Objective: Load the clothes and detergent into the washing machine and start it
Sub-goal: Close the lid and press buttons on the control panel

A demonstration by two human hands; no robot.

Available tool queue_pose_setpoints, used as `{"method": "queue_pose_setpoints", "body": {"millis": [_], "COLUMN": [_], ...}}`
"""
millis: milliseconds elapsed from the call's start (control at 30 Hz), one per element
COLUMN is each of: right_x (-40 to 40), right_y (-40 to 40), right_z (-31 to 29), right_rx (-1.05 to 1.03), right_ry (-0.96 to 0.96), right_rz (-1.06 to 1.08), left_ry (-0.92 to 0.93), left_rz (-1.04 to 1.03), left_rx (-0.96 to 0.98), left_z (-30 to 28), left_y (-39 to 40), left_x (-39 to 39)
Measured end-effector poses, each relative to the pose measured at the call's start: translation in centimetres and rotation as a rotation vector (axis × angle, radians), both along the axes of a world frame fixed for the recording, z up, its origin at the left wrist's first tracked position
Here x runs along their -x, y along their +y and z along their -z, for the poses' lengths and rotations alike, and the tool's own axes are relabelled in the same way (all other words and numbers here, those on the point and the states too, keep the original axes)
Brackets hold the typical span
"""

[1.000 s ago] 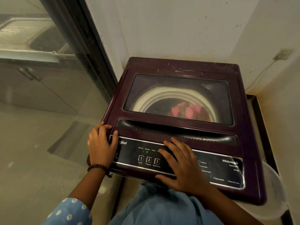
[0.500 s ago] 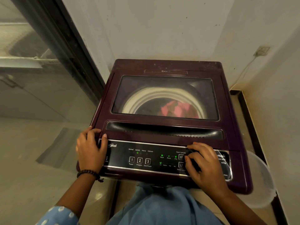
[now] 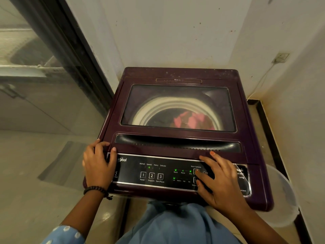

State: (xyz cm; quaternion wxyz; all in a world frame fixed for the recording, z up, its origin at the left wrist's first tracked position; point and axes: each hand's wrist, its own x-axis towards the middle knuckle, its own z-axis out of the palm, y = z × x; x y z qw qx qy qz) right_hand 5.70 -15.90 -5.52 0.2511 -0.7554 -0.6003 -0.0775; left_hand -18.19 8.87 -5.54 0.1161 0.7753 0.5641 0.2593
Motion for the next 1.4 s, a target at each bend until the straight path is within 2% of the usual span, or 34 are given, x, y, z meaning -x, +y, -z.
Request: {"method": "queue_pose_setpoints", "body": {"millis": [100, 200, 333, 600, 1167, 1400], "right_x": [-0.2, 0.4, 2.2, 3.7, 2.5, 1.3], "right_y": [0.8, 1.6, 2.7, 4.8, 5.8, 5.6], "right_z": [-0.3, -0.8, -1.0, -0.1, -0.6, -0.5], "right_rx": [0.041, -0.028, -0.133, -0.138, 0.067, 0.126], "right_ry": [-0.013, 0.014, -0.032, -0.11, -0.162, -0.112], "right_rz": [0.01, -0.011, -0.169, -0.342, -0.256, -0.244], "left_ry": [0.0, -0.007, -0.01, -0.005, -0.001, -0.015], "left_rz": [0.0, 0.001, -0.001, -0.002, 0.0, -0.001], "left_rx": [0.006, 0.005, 0.017, 0.025, 0.036, 0.04], "left_z": [0.0, 0.0, 0.0, -0.1, -0.8, -1.0], "left_y": [0.2, 0.4, 0.6, 0.6, 0.7, 0.6], "left_x": [-0.2, -0.4, -0.6, -1.2, -2.7, -3.5]}}
